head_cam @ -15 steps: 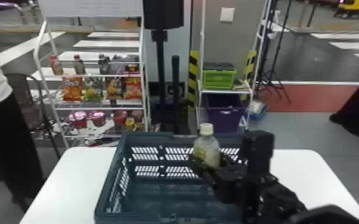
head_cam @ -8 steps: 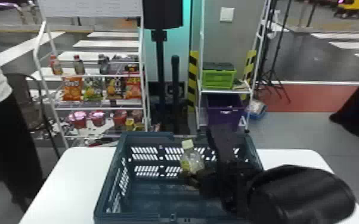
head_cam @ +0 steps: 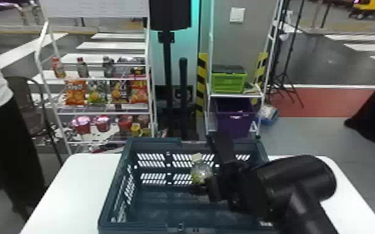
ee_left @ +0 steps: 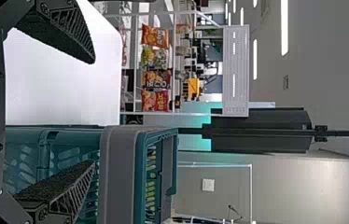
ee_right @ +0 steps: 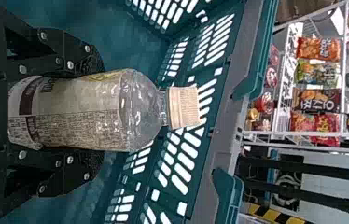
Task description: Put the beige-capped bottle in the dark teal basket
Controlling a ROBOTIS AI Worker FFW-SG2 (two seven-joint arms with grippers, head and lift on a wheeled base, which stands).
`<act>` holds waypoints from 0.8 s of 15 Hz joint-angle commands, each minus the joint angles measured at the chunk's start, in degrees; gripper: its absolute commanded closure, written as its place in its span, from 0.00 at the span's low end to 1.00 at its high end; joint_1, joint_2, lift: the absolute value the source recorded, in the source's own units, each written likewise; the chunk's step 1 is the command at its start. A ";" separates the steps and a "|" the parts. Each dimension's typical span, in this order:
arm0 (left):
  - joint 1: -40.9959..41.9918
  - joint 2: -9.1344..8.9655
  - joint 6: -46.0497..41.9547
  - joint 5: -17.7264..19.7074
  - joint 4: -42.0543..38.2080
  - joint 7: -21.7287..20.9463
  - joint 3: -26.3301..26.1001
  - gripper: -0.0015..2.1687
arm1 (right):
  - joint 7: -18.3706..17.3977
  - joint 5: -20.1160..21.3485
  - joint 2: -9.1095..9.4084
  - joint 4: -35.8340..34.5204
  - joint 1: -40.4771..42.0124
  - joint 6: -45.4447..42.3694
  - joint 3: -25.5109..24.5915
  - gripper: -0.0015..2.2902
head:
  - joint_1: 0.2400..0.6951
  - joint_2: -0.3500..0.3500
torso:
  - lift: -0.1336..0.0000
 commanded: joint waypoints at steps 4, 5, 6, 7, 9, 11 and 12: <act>0.27 0.01 -0.33 0.20 0.19 -0.01 0.45 0.05 | 0.00 -2.10 0.05 1.38 -0.75 0.24 0.00 0.57 | 0.57 0.50 | 1.00; 0.27 0.01 -0.51 0.20 0.19 -0.01 0.53 0.05 | 0.00 -2.19 0.05 1.03 -0.75 2.35 0.00 0.31 | 0.57 0.50 | 1.00; 0.35 0.01 -0.68 0.20 0.19 -0.10 0.53 0.05 | 0.00 -2.28 0.05 0.85 -0.66 3.93 -0.17 0.10 | 0.57 0.50 | 1.00; 0.35 0.01 -0.68 0.20 0.19 -0.10 0.53 0.05 | 0.00 -2.28 0.05 0.59 -0.57 3.93 -0.26 0.06 | 0.57 0.50 | 1.00; 0.53 0.01 -1.03 0.20 0.10 -0.10 0.53 0.05 | -1.23 -2.28 0.05 -1.08 0.22 3.23 -0.44 0.05 | 0.57 0.50 | 1.00; 0.62 0.01 -1.21 0.20 0.10 -0.10 0.62 0.05 | -1.41 -3.34 0.05 -3.54 1.89 -0.46 -0.97 0.05 | 0.57 0.50 | 1.00; 0.62 0.01 -1.39 0.29 0.19 -0.10 0.62 0.05 | -1.41 -3.42 0.05 -5.30 2.86 -2.04 -1.05 0.05 | 0.57 0.50 | 1.00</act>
